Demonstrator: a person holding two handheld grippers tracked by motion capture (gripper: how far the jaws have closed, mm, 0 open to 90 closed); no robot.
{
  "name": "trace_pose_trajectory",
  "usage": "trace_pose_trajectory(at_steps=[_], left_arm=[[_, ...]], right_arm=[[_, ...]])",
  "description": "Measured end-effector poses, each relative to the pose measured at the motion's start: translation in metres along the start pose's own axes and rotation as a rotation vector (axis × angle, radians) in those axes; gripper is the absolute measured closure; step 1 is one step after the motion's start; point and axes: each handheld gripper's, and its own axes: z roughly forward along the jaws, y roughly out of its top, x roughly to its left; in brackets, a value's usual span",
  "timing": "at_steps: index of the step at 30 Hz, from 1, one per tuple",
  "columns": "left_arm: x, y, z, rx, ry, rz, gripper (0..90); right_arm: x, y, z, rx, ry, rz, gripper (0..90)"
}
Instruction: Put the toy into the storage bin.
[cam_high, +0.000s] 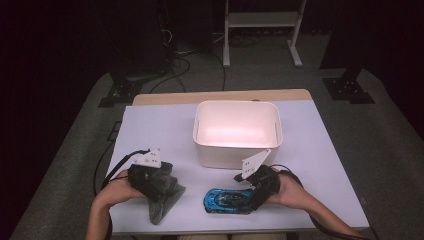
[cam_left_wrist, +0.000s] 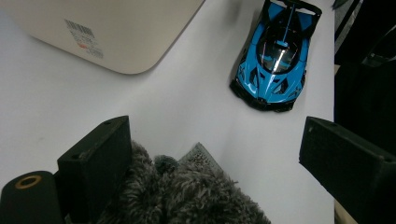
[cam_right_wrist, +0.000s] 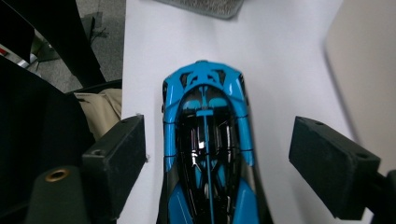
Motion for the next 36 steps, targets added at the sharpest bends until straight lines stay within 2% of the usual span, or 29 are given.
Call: trace_pose_trajectory(at_steps=[5,9,23,36], left_arm=[[0.0,0.0,0.0,0.0,0.0,-0.003,8.8],[0.0,0.0,0.001,0.005,-0.002,0.0,8.8],[0.0,-0.001,0.0,0.001,-0.007,0.001,8.8],[-0.001,-0.001,0.0,0.005,-0.011,0.002,8.8]], right_arm=[[0.002,-0.01,0.012,0.014,-0.031,-0.009,16.1],[0.002,-0.015,0.017,0.008,-0.031,0.009,15.5],[0.005,-0.019,0.037,0.039,-0.021,-0.005,14.4],[0.008,-0.022,0.048,0.048,-0.054,-0.027,13.5]])
